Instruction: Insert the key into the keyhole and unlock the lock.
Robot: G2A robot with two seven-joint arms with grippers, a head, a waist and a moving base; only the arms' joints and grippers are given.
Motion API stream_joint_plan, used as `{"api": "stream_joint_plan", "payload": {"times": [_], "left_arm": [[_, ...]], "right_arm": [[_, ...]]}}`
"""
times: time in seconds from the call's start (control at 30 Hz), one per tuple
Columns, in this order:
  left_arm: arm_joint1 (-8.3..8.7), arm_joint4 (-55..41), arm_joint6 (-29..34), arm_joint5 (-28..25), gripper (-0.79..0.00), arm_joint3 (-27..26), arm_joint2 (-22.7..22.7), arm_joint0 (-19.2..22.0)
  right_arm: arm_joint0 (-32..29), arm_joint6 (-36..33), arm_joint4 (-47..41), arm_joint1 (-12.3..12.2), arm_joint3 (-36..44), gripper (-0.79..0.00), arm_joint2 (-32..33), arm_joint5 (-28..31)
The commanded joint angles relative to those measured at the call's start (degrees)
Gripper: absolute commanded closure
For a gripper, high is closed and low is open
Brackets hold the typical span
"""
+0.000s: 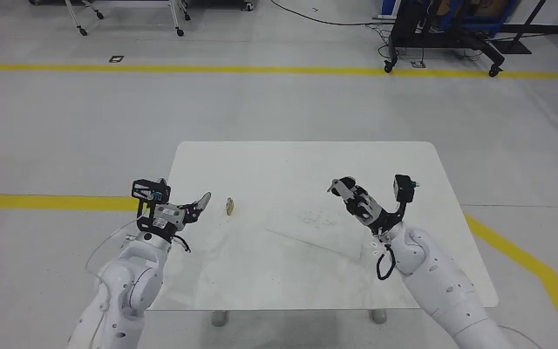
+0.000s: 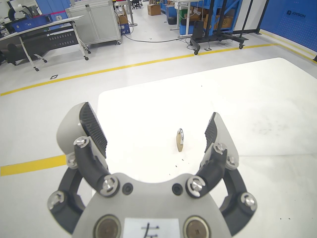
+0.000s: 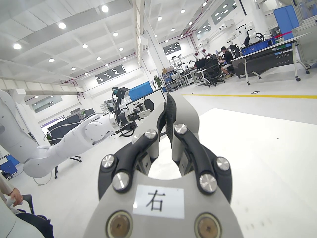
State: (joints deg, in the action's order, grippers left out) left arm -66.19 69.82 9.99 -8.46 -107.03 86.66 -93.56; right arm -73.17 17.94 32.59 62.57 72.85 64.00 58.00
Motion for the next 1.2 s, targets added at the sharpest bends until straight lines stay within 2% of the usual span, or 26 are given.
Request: {"api": "stream_joint_plan", "payload": {"times": [0.0,0.13,0.2,0.3,0.4,0.53,0.6,0.67,0.73,0.83,0.9,1.0,1.07,1.17], "left_arm": [[0.00,0.0,0.0,0.0,-0.785,0.0,0.0,0.0],[-0.13,-3.8,0.4,-1.8,-0.785,0.0,-0.5,0.1],[-0.20,-12.7,2.6,-6.8,-0.785,0.9,-0.5,0.9],[-0.07,-28.3,10.7,-13.9,-0.785,4.0,0.1,3.9],[0.12,-49.5,23.9,-19.7,-0.785,9.0,-1.2,8.0],[0.66,-78.3,49.3,-18.5,-0.785,17.0,-4.2,16.5],[0.73,-87.7,59.6,-17.5,-0.785,21.1,-6.1,21.1],[0.64,-90.6,64.9,-17.8,-0.785,24.8,-8.1,24.9],[0.40,-90.4,66.3,-19.1,-0.754,27.4,-10.2,27.5],[-0.03,-89.5,66.1,-19.8,-0.597,29.7,-13.6,30.1],[-0.30,-88.1,65.5,-20.4,-0.563,30.6,-15.6,31.6],[-0.68,-86.6,64.0,-21.3,-0.499,31.8,-18.0,32.9],[-0.88,-86.4,63.2,-21.5,-0.391,32.6,-19.2,33.4],[-1.05,-86.7,62.0,-21.4,-0.342,33.7,-20.2,33.9]], "right_arm": [[0.0,0.0,0.0,0.0,0.0,0.000,0.0,0.0],[0.0,0.0,0.0,0.0,0.0,0.000,0.0,0.0],[-0.2,-1.5,-2.7,0.3,0.0,0.000,-1.1,-1.1],[1.2,-6.7,-11.5,1.1,-1.6,0.000,-4.0,-3.3],[3.1,-12.7,-20.5,1.7,-3.3,0.000,-6.3,-4.5],[4.7,-20.0,-32.5,2.4,-4.7,0.000,-9.2,-4.6],[5.5,-23.5,-37.4,2.9,-5.1,0.000,-10.8,-4.3],[6.6,-26.7,-42.3,3.5,-5.9,0.000,-12.7,-4.1],[7.7,-29.2,-46.5,4.1,-7.1,0.000,-14.2,-3.7],[9.5,-31.9,-50.5,5.1,-9.4,0.000,-15.7,-3.0],[10.7,-33.3,-51.6,5.6,-11.1,0.000,-16.6,-2.8],[11.9,-34.9,-52.8,6.4,-13.0,0.000,-17.5,-2.1],[12.5,-35.5,-53.0,6.8,-14.0,0.000,-17.8,-1.5],[13.4,-35.7,-51.8,7.5,-15.7,0.000,-18.3,-1.7]]}}
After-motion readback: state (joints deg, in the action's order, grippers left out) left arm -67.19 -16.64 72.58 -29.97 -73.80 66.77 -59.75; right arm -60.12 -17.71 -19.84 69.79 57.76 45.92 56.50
